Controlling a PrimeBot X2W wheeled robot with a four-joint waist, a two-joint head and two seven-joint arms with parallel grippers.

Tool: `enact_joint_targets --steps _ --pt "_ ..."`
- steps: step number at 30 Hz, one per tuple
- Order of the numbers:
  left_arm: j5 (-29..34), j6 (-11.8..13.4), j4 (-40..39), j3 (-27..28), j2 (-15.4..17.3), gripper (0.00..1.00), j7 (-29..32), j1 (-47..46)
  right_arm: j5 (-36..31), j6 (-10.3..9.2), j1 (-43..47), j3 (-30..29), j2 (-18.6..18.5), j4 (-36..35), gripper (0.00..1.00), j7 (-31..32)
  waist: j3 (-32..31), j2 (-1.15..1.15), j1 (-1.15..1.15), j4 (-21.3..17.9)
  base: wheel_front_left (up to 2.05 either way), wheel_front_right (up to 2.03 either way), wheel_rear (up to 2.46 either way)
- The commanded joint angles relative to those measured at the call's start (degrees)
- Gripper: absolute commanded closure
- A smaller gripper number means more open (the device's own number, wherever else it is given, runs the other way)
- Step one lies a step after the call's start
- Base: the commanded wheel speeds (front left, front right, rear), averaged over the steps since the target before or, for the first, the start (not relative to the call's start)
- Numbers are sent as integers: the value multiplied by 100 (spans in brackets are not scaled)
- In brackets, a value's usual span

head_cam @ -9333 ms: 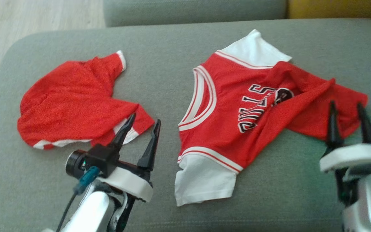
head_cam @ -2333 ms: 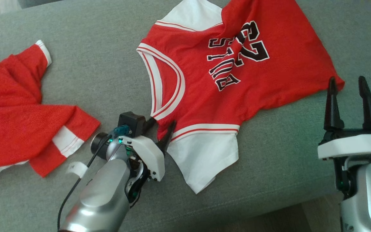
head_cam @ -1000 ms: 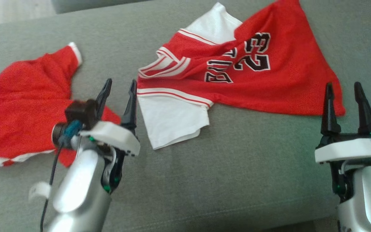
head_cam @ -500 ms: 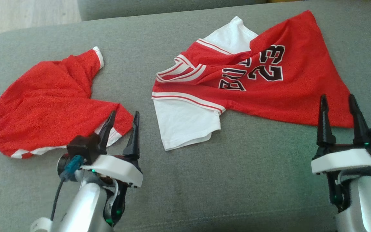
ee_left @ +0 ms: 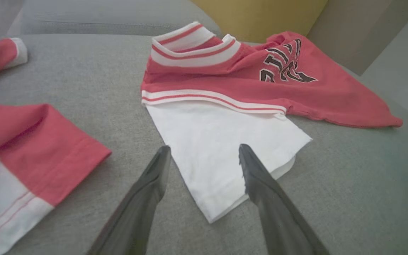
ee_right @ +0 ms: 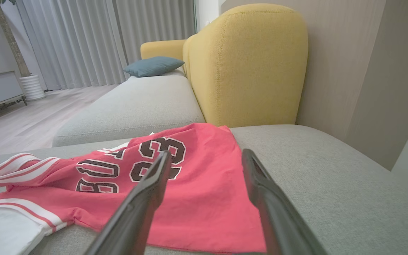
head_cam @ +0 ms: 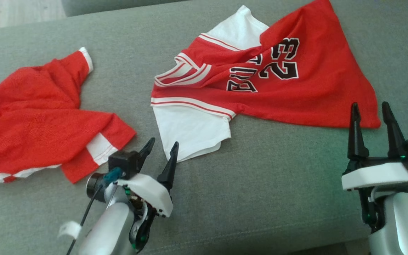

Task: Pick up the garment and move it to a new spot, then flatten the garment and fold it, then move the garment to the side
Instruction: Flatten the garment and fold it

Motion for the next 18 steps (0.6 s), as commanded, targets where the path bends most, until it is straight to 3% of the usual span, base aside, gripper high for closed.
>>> enact_joint_targets --steps 1,7,14,15,16,17,18 --pt "-33 54 -22 138 15 0 60 -291 1 1 -172 146 -29 -226 0 -56 64 0 0 -61 0 0 0" --pt "-14 122 492 -45 14 0 443 -529 27 1 -227 156 -29 -244 0 -81 218 0 0 -198 0 0 0" --pt "-64 -51 918 -277 13 0 923 -669 46 1 -291 66 -29 -237 0 -129 329 0 0 -288 0 0 0" --pt "-76 -99 938 -315 13 24 956 -685 46 1 -302 43 -29 -232 0 -135 335 0 0 -292 0 0 0" --pt "-100 -136 940 -336 13 70 963 -698 44 1 -314 13 -29 -225 0 -141 338 0 0 -291 0 0 0" --pt "-118 -159 935 -350 13 100 952 -713 40 1 -326 -22 -29 -213 0 -145 338 0 0 -285 0 0 0" --pt "-122 -175 921 -365 13 100 921 -730 43 1 -339 -61 -29 -194 0 -148 336 0 0 -276 0 0 0"
